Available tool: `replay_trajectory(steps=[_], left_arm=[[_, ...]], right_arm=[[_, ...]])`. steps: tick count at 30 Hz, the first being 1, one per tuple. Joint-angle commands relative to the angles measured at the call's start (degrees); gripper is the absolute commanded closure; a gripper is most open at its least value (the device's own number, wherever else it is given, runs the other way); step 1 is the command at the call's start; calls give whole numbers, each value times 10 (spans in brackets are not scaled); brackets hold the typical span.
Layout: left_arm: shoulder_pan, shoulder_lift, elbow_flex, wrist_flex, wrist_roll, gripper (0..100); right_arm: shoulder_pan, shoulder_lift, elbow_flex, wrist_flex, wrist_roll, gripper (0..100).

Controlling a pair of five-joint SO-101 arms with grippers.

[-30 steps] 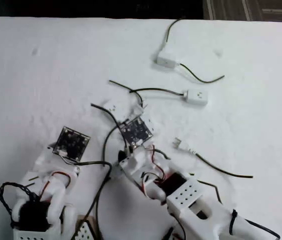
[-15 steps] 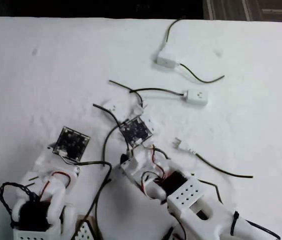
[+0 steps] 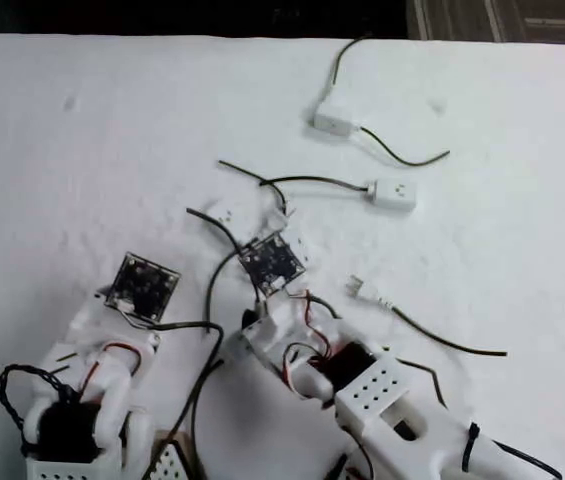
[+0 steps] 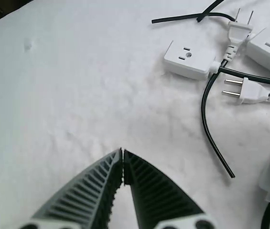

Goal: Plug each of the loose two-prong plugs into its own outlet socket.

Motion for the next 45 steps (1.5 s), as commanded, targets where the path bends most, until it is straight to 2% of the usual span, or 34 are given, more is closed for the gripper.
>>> replay_trajectory(steps=[1, 6, 11, 23, 30, 39, 45], left_arm=[[-19, -4, -5, -10, 7, 974], [-65, -4, -4, -36, 47, 974], [-95, -4, -4, -51, 68, 974], [-95, -4, -3, -55, 67, 974], [-95, -4, -3, -55, 67, 974], [-95, -4, -3, -58, 67, 974], [-95, -4, -3, -58, 67, 974]], right_arm=[[0, 10, 13, 7, 0, 981], [0, 10, 4, 66, 2, 981], [0, 9, 0, 107, 40, 981], [-2, 9, -2, 196, 129, 981], [-3, 9, -1, 175, 176, 981], [0, 10, -3, 127, -8, 981], [0, 10, -3, 24, -48, 981]])
